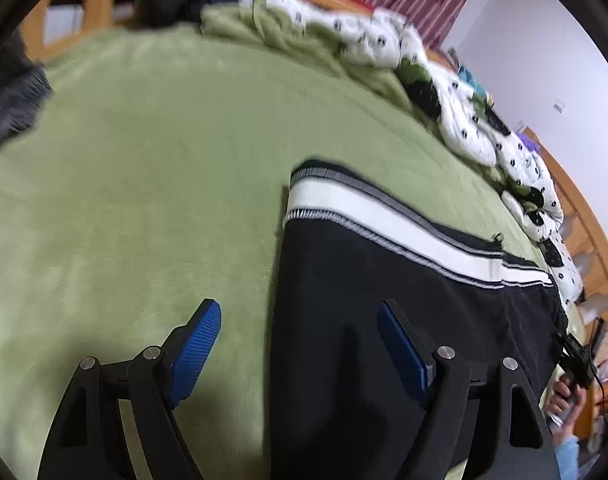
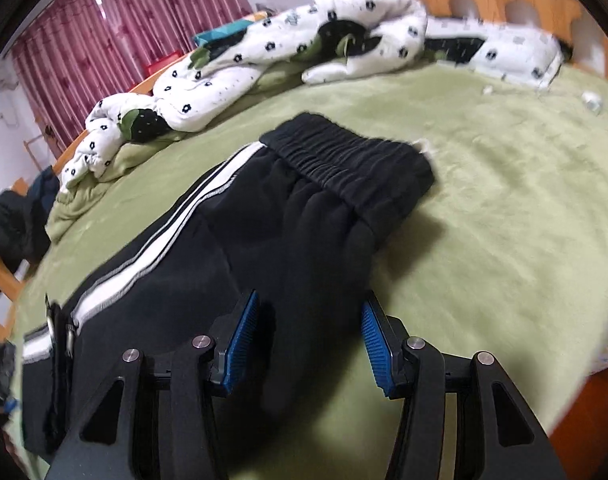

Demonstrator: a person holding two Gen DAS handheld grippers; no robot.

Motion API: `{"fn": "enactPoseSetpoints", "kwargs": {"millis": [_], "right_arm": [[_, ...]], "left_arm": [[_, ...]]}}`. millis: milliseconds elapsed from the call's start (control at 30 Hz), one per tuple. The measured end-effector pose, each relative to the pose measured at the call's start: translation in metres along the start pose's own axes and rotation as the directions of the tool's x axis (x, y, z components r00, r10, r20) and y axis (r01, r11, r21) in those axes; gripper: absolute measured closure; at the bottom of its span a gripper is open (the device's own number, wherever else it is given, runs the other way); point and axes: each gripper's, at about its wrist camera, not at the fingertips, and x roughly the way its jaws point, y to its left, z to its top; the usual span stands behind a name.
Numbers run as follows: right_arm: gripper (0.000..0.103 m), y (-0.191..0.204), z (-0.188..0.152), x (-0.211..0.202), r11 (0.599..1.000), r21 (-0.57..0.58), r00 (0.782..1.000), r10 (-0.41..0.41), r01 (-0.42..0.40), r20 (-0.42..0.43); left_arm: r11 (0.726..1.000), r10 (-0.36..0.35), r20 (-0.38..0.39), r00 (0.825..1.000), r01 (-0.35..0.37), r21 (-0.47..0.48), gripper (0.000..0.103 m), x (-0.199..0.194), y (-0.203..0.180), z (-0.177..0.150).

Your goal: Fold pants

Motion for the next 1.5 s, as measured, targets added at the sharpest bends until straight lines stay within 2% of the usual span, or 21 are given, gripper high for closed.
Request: {"fn": "enactPoseSetpoints", "kwargs": {"millis": [133,200,233,267,300,367,400,533,667,767,867,967,1033,1100,1133,1167,1200,1267,1300,1400,1500], "right_arm": [[0.043,-0.006,0.016,0.024,0.996,0.075,0.999,0.053,-0.051,-0.012],[0.041,-0.007,0.023,0.029,0.993,0.098,0.998,0.067,-0.065,-0.019],[0.043,-0.005,0.027,0.032,0.994,0.087,0.997,0.067,-0.065,-0.025],[0.046,-0.003,0.029,0.034,0.996,0.067,0.998,0.063,-0.061,-0.029],[0.057,0.002,0.031,0.034,0.998,0.036,0.998,0.053,-0.052,-0.029],[0.077,0.012,0.034,0.026,0.998,-0.005,0.998,0.065,-0.065,-0.008],[0.085,0.023,0.035,0.017,0.997,-0.042,0.998,0.062,-0.061,0.026],[0.089,0.079,0.047,-0.018,0.989,-0.148,0.988,0.033,-0.011,0.15],[0.09,0.13,0.075,-0.05,0.982,-0.178,0.973,0.096,-0.058,0.209],[0.09,0.164,0.091,-0.074,0.969,-0.201,0.956,0.186,-0.142,0.225],[0.09,0.184,0.088,-0.083,0.944,-0.26,0.934,0.267,-0.204,0.236],[0.087,0.188,0.076,-0.051,0.929,-0.281,0.945,0.29,-0.24,0.151],[0.085,0.18,0.06,-0.009,0.933,-0.277,0.965,0.255,-0.228,0.064],[0.085,0.169,0.039,0.039,0.948,-0.277,0.988,0.154,-0.157,-0.031],[0.085,0.16,0.03,0.063,0.957,-0.267,0.992,0.09,-0.11,-0.087],[0.083,0.151,0.024,0.077,0.965,-0.247,0.991,0.061,-0.09,-0.121],[0.078,0.136,0.019,0.088,0.971,-0.209,0.984,0.079,-0.112,-0.159],[0.077,0.113,0.015,0.088,0.967,-0.155,0.968,0.172,-0.201,-0.181],[0.072,0.108,0.014,0.083,0.967,-0.153,0.968,0.174,-0.203,-0.183],[0.057,0.104,0.007,0.054,0.966,-0.224,0.984,0.098,-0.13,-0.146],[0.054,0.106,-0.002,0.022,0.951,-0.301,0.994,0.049,-0.076,-0.096]], "left_arm": [[0.993,-0.102,-0.065,0.993,0.105,0.044,0.035,0.028,0.0,0.007],[0.976,-0.189,-0.137,0.972,0.202,0.084,0.039,0.04,-0.009,0.015],[0.972,-0.201,-0.159,0.967,0.217,0.087,0.039,0.048,-0.013,0.02],[0.976,-0.193,-0.156,0.969,0.206,0.071,0.05,0.051,-0.014,0.022],[0.98,-0.177,-0.16,0.971,0.188,0.06,0.066,0.053,-0.013,0.023],[0.978,-0.2,-0.15,0.968,0.208,0.035,0.085,0.047,-0.013,0.026],[0.975,-0.214,-0.13,0.968,0.219,0.026,0.089,0.041,-0.013,0.027],[0.989,-0.137,-0.035,0.99,0.139,0.052,0.093,0.017,-0.03,0.035],[0.988,-0.153,0.062,0.986,0.152,0.02,0.094,-0.008,-0.03,0.058],[0.986,-0.165,0.096,0.982,0.166,-0.002,0.094,-0.025,-0.016,0.083],[0.997,-0.071,0.15,0.986,0.067,0.037,0.093,-0.045,0.004,0.108],[1.0,0.019,0.104,0.994,-0.02,0.016,0.092,-0.035,0.033,0.127],[0.999,0.043,0.039,0.998,-0.043,-0.003,0.091,-0.006,0.051,0.129],[0.996,0.083,-0.032,0.996,-0.084,-0.025,0.088,0.025,0.065,0.122],[0.992,0.122,-0.037,0.992,-0.123,-0.023,0.083,0.036,0.071,0.117],[0.989,0.147,-0.036,0.989,-0.147,-0.016,0.071,0.042,0.075,0.112],[0.988,0.156,-0.029,0.987,-0.156,-0.009,0.062,0.046,0.079,0.107],[0.985,0.17,-0.02,0.985,-0.17,0.002,0.053,0.043,0.082,0.099],[0.981,0.192,-0.012,0.981,-0.191,0.017,0.05,0.036,0.081,0.095],[0.964,0.248,0.044,0.968,-0.251,0.085,0.046,0.009,0.069,0.082],[0.955,0.228,0.112,0.967,-0.245,0.169,0.038,-0.019,0.051,0.061]]}}
